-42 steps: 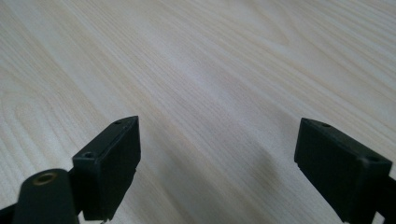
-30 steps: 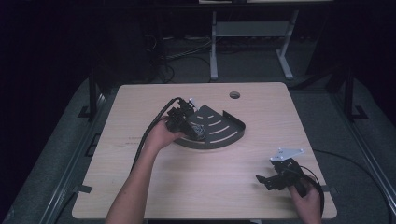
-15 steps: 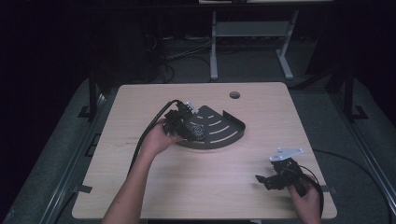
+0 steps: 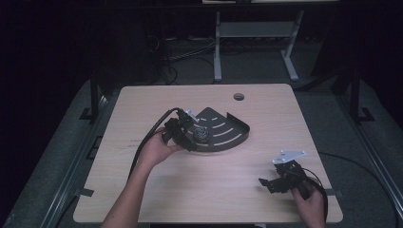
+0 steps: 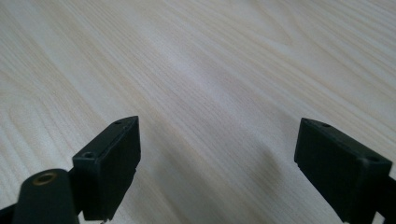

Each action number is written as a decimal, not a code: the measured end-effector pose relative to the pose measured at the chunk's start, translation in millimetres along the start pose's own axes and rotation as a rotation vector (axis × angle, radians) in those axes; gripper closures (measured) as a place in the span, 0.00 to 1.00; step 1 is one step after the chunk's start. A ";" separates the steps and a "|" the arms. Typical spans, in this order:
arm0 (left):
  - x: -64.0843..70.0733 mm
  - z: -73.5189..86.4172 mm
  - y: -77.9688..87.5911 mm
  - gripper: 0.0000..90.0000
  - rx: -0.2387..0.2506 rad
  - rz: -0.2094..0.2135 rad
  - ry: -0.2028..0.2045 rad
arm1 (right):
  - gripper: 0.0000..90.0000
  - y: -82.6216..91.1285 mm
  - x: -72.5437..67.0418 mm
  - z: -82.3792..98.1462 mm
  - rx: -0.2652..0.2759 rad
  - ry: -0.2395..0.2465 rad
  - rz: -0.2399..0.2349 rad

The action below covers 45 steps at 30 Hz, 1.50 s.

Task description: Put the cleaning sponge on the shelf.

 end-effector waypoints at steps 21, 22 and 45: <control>24.4 31.2 9.9 0.22 0.031 -0.004 -0.006 | 0.16 -3.7 -1.4 -0.4 -0.012 0.007 -0.002; 24.4 31.2 9.9 0.22 0.031 -0.004 -0.006 | 0.16 -3.7 -1.4 -0.4 -0.012 0.007 -0.002; 40.9 75.6 19.8 0.23 0.033 -0.031 0.011 | 0.16 -4.2 -4.2 -0.4 -0.015 0.021 0.002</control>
Point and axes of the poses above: each handheld gripper's, and its own axes: y roughly backward along the jaws, z roughly out of its underside, x roughly to its right, the point moved 6 cm from there along -y, roughly forward along the jaws, and after that the axes turned 2 degrees about -y, right-handed, at the moved point
